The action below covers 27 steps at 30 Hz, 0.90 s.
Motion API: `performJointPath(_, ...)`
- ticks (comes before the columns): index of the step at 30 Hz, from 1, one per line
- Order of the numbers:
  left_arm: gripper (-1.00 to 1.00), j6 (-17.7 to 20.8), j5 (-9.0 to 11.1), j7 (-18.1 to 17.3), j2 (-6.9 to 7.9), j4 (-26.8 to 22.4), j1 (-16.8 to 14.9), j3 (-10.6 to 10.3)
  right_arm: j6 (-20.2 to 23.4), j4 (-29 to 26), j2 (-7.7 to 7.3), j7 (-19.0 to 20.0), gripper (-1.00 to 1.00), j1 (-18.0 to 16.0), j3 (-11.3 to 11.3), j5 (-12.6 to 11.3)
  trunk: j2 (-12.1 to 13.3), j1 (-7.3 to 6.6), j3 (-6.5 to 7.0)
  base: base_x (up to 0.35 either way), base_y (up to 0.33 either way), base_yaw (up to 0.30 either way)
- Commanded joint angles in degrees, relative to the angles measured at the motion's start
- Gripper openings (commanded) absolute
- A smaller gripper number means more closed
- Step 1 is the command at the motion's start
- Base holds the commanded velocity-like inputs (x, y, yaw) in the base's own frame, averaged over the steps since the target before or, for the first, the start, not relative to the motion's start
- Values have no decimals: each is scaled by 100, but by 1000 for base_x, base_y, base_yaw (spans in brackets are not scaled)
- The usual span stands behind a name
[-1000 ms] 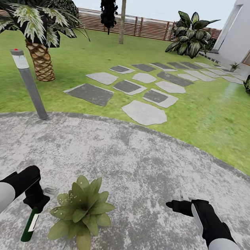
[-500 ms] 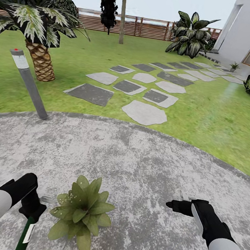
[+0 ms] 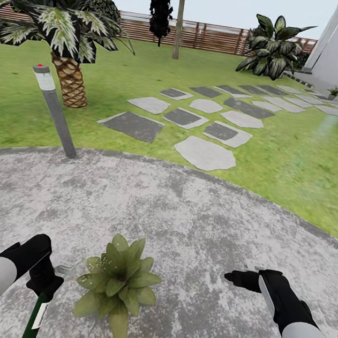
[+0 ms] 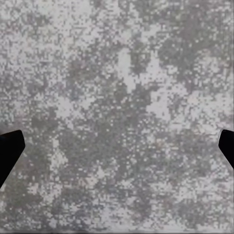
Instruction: Pick up the pesticide atomizer in the garden and spray insectifuge to fully cover both potted plants in the garden.
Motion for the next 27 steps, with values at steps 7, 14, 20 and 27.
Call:
performJointPath(7, -100, 19, -60, -63, -9, -38, -47, 0, 30, 0, 1, 15, 100, -2, -9, -14, -2, -2, -5, -59, -92, 123)
performJointPath(14, -100, 27, -60, -63, -18, -63, -160, 0, 26, 1, 7, 15, 100, -2, -7, -8, -2, -2, -5, -1, -2, 239)
performJointPath(20, -100, 27, -60, -63, -30, -64, -168, 0, 26, 1, 6, 15, 100, -2, -7, -13, -2, -2, -5, -70, -148, 49)
performJointPath(27, -100, 27, -60, -63, -31, -64, -168, 0, 25, 2, 10, 15, 100, -2, -7, -13, -2, -2, -5, -41, -102, 2)
